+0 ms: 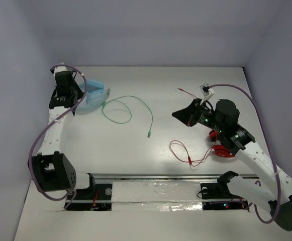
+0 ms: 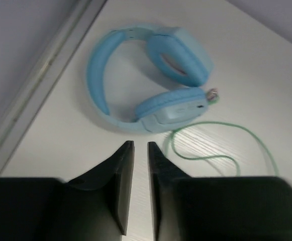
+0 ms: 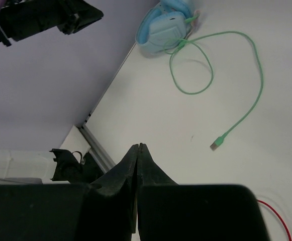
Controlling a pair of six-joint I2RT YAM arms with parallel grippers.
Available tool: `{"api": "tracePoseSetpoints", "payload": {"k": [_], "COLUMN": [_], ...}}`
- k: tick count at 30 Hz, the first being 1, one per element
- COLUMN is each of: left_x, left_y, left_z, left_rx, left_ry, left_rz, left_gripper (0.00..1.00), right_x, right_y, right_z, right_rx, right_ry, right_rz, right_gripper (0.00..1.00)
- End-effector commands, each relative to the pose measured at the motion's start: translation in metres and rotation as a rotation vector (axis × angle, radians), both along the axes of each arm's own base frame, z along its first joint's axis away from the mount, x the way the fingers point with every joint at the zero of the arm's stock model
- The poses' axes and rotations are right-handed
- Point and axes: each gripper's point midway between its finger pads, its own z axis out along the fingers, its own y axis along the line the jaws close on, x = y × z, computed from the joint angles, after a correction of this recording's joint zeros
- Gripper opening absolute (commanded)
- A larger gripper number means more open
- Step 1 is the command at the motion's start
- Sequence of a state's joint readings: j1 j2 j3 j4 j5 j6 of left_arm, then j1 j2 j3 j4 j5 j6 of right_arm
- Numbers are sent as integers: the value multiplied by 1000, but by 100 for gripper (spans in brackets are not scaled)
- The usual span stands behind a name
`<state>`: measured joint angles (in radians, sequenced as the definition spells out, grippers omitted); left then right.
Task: Wrap the headphones
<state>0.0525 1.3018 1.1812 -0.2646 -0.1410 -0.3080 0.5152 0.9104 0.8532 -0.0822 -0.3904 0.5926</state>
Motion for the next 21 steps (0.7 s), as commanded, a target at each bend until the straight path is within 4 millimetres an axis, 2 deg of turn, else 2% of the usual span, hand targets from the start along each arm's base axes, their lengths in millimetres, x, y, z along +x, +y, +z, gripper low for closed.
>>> {"api": "tracePoseSetpoints", "payload": {"k": [1,2,3,5,8,10,13,15,16,17,20,21], "left_x": [10,15,17,23,32,37,47,55,59,60,67,68], "left_y": [40,47,61,68,80,102,102,100,102,102,105,105], "left_z": [20,8,10,-8,-32,-54,-73,-90,-104,-111,-135,-140], "left_rx": [61,58,60,47,67,64,40,34,30,32,37,41], "left_ry": [-16,17,20,76,148,215,235,262,294,312,359,365], "left_rz": [110,119,143,147,140,186,151,124,121,113,99,95], "left_gripper": [16,29,36,46,51,51,52,54,54,55,56,56], "right_x": [-5,-4,-3,-3,-3,-2,-2,-1,-1,-1,3,5], "right_y": [3,2,0,-1,-2,-3,-4,-4,-4,-4,-6,-7], "right_z": [17,17,15,15,11,9,10,10,9,9,6,6], "right_rx": [26,22,15,13,6,2,0,-1,-3,-4,-10,-13], "right_ry": [-86,-83,-80,-80,-73,-68,-70,-70,-70,-68,-64,-65], "right_rz": [25,17,5,2,-5,-15,-20,-20,-19,-21,-44,-53], "right_gripper": [0,0,0,0,0,0,0,11,16,26,38,39]}}
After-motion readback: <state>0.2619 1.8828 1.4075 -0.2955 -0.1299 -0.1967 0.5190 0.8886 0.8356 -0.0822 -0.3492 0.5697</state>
